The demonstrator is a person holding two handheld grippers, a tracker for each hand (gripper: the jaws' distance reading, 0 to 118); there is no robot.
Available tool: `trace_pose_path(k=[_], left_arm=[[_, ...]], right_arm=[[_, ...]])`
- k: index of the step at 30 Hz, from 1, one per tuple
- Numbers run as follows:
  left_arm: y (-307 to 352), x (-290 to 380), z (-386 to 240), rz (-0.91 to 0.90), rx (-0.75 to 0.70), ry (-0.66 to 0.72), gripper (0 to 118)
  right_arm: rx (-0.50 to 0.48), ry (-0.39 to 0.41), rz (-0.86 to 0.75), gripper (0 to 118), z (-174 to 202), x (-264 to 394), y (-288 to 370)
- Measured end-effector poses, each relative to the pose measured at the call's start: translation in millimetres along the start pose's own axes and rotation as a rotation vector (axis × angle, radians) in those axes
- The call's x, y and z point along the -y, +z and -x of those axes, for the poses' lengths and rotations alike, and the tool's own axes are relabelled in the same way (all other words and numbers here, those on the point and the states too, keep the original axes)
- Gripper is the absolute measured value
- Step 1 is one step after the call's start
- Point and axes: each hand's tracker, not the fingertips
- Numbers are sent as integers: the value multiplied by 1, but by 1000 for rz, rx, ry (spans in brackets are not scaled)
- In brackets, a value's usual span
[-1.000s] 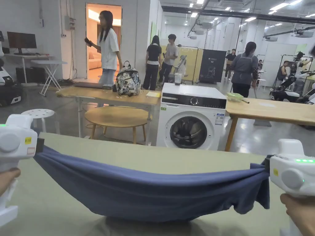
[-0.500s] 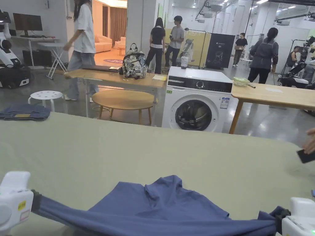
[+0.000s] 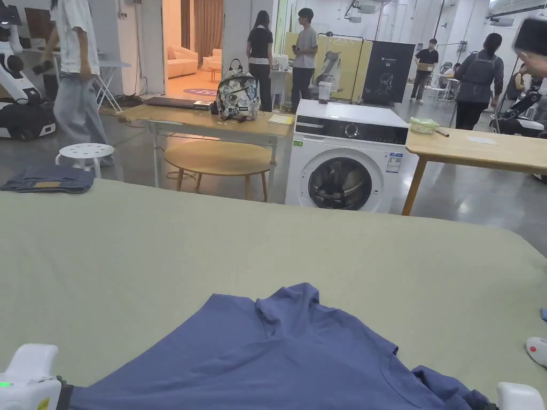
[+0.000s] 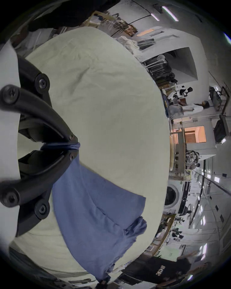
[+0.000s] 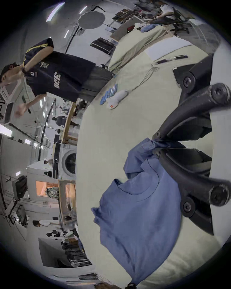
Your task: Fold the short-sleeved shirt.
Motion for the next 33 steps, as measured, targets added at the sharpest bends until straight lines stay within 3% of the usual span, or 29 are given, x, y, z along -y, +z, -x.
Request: trace_pose_path(k=[2,3,9,15,17,19,20,21,22,33], left_arm=[[9,-2,-1,-2,1,6,13],[17,0,-2,-15,11,22,13],[47,-13,-17,-121,26,71,17],[66,-35,-56,-305,141,93,17],[72,-43,-74,-377,160,88,15],[73,-48,-91,-429,166,70,0],[75,-53,-100,-443,168,60,0],[78,-56,-109,-478,167,53,0],[80,-59,-116,-503,156,45,0],[81,-61,-147,-570,128,-36,0]], right_arm=[[1,-13,-36,60,5,-2,7],[-5,-13,-52,67,8,-5,12],[-75,-38,-181,67,42,-21,43],[-148,-94,-309,67,88,-38,57],[-167,-115,-359,56,103,-43,64],[-172,-122,-390,54,116,-48,68],[-171,-121,-406,52,122,-51,71],[-174,-122,-418,35,128,-52,72],[-181,-125,-420,3,131,-54,72],[-192,-112,-490,0,146,-57,86]])
